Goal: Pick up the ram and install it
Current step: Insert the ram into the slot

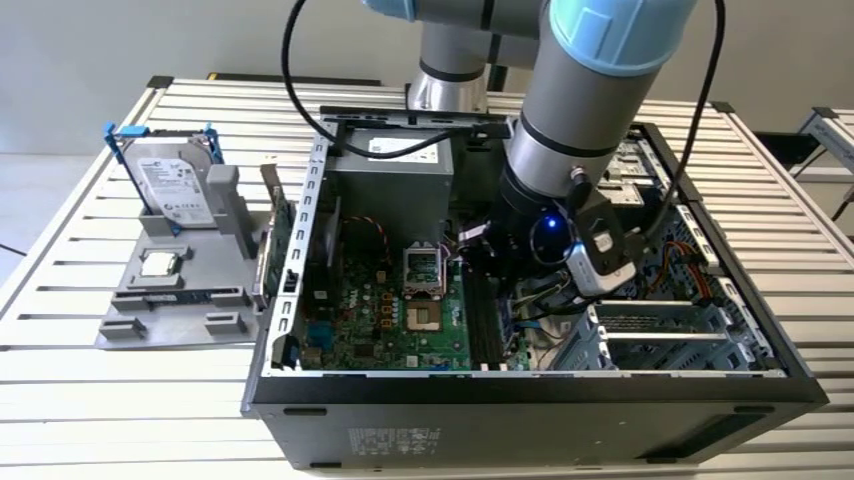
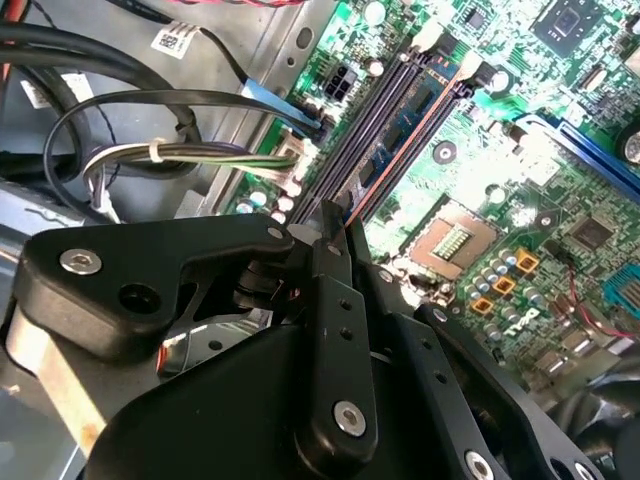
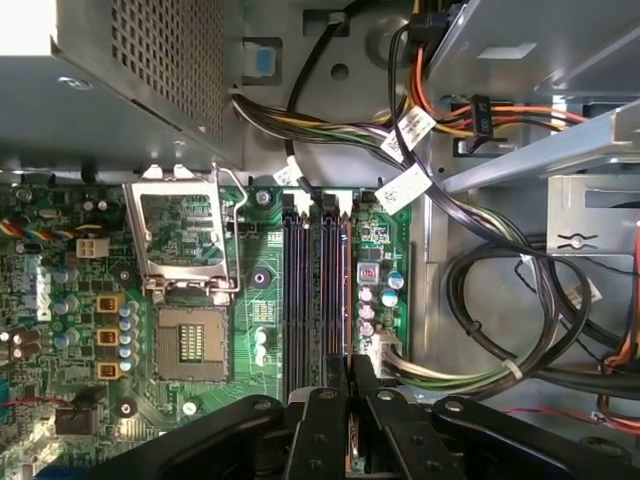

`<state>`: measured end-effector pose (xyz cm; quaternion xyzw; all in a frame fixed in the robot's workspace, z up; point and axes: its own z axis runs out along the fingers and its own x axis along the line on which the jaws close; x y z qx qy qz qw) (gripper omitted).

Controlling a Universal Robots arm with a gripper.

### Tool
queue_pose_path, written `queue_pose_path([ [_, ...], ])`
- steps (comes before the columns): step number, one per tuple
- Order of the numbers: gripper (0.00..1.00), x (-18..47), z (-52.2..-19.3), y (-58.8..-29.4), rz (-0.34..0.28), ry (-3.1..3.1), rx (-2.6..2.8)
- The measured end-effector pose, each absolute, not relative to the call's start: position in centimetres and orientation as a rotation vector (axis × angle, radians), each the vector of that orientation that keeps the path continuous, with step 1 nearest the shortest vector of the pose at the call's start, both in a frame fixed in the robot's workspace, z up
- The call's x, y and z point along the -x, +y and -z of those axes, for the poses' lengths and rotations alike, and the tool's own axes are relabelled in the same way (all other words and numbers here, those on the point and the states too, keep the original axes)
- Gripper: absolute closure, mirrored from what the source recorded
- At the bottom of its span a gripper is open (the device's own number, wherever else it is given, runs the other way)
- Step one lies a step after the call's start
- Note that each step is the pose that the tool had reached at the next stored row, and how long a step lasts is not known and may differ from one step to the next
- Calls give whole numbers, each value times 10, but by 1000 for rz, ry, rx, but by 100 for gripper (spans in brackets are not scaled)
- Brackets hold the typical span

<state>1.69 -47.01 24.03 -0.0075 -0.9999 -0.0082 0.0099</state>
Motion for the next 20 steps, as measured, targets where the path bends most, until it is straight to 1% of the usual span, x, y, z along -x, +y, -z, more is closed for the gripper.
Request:
queue_pose_path([
  [20, 100, -17, -228, -470, 24, -3122, 23],
])
